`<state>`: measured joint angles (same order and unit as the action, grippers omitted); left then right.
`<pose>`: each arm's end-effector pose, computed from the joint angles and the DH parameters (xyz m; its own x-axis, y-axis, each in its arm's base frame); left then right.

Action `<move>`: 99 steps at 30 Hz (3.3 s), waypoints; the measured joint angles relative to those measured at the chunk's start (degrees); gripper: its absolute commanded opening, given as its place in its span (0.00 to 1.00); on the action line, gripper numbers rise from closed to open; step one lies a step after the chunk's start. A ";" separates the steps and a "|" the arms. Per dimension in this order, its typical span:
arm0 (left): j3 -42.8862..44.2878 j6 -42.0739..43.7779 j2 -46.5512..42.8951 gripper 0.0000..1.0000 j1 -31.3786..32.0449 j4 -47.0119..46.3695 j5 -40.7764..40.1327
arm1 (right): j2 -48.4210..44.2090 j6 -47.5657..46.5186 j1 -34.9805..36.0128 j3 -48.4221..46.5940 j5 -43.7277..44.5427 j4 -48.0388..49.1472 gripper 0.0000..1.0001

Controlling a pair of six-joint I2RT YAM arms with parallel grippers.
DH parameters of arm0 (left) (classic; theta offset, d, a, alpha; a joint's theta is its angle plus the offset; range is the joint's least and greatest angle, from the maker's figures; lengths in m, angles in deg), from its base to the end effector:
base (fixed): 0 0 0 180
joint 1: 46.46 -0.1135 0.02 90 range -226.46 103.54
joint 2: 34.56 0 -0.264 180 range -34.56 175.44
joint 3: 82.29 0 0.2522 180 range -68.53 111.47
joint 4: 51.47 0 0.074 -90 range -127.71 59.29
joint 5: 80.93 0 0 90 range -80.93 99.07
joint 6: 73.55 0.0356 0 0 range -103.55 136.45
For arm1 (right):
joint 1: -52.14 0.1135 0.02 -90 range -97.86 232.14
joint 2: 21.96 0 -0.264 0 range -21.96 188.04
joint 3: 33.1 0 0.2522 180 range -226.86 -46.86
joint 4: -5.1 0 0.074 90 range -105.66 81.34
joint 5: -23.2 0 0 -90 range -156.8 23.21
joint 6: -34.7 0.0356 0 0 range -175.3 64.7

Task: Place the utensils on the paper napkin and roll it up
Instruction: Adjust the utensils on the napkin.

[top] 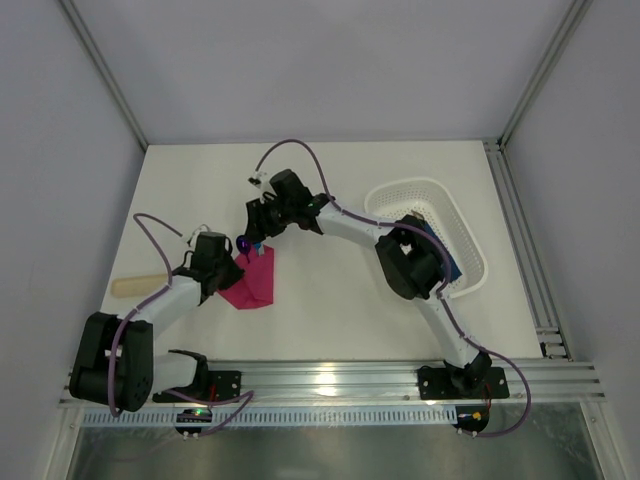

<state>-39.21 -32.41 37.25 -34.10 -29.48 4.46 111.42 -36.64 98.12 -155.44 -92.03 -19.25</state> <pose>0.2234 -0.0460 0.1583 -0.6207 -0.6325 -0.4634 -0.4618 0.7725 -0.4359 0.3612 0.3956 0.1956 -0.6667 -0.2734 -0.6934 -0.7163 0.4921 0.4947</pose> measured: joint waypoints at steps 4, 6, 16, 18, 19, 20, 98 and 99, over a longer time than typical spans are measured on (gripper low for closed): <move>0.00 -0.11 -0.09 0.07 0.00 0.57 -0.46 | 1.84 0.20 0.28 -1.38 -0.94 0.22 0.52; 0.00 -0.15 -0.09 0.08 0.00 0.66 -0.55 | 2.51 0.31 0.39 -1.46 -1.09 0.22 0.52; 0.00 -0.26 -0.13 0.17 0.00 0.85 -0.81 | 3.19 0.33 0.48 -1.49 -1.55 -0.15 0.51; 0.00 -0.37 -0.33 0.17 0.00 0.92 -0.87 | 3.19 0.33 0.48 -1.49 -1.55 -0.13 0.51; 0.00 -0.44 -0.50 0.17 0.00 0.94 -0.92 | 3.19 0.33 0.46 -1.49 -1.55 -0.13 0.51; 0.00 -0.46 -0.79 0.17 0.00 0.98 -0.96 | 3.19 0.33 0.46 -1.49 -1.55 -0.15 0.51; -1.64 -6.47 -9.05 0.00 0.00 11.85 -5.90 | 12.17 0.17 4.15 -13.79 0.92 -13.29 0.04; -1.75 -6.49 -9.05 0.00 0.00 11.91 -5.90 | 12.17 0.17 4.15 -13.79 0.90 -13.31 0.04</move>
<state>-40.96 -38.90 28.20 -34.10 -17.57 -1.44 123.60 -36.47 102.27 -169.23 -91.13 -32.56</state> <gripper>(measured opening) 0.002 0.038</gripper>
